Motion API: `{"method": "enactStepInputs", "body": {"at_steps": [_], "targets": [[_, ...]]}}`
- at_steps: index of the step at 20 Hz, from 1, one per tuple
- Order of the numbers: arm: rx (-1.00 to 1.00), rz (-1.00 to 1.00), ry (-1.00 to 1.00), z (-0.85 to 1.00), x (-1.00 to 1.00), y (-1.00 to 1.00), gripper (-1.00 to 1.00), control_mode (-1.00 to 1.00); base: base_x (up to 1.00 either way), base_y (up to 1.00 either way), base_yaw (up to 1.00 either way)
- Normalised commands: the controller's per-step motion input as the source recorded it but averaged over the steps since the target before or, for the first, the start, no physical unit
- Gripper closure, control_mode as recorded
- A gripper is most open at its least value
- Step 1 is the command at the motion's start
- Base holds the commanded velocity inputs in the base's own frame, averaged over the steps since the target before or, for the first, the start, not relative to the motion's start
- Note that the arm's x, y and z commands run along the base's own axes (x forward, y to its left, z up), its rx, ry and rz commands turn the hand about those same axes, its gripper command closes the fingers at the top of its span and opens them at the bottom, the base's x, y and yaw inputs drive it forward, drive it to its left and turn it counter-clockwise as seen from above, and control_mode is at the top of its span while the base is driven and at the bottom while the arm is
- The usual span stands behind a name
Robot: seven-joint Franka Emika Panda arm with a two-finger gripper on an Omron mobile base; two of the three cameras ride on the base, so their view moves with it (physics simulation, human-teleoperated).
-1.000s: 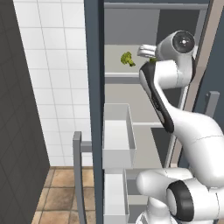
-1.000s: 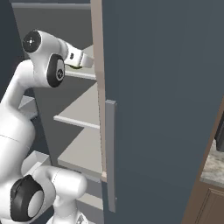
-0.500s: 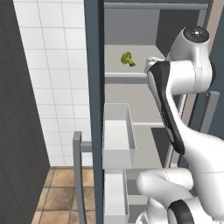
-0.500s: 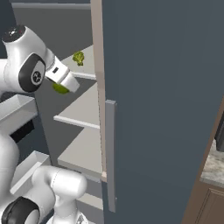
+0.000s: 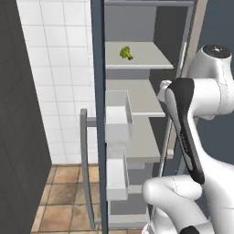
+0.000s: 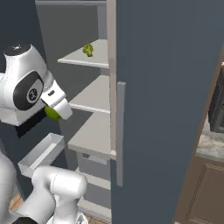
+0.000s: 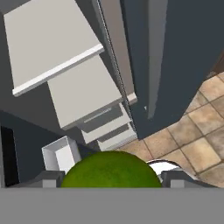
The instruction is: Take the lime, broccoli, and pear from the freezer and place them in the bowl on the counter.
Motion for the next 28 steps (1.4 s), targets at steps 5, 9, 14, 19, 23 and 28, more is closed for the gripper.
{"method": "enactStepInputs", "body": {"at_steps": [5, 9, 14, 19, 23, 28], "targets": [[0.00, 0.00, 0.00, 0.00, 0.00, 0.00, 1.00, 1.00, -1.00, -0.89, -0.31], [0.00, 0.00, 0.00, 0.00, 0.00, 0.00, 1.00, 1.00, -0.60, -1.00, -0.36], [0.00, 0.00, 0.00, 0.00, 0.00, 0.00, 1.00, 1.00, -0.12, -1.00, -0.37], [0.00, 0.00, 0.00, 0.00, 0.00, 0.00, 1.00, 1.00, 0.13, -1.00, -0.32], [0.00, 0.00, 0.00, 0.00, 0.00, 0.00, 1.00, 1.00, 0.68, -1.00, -0.13], [0.00, 0.00, 0.00, 0.00, 0.00, 0.00, 1.00, 1.00, 1.00, -0.99, 0.08]]}}
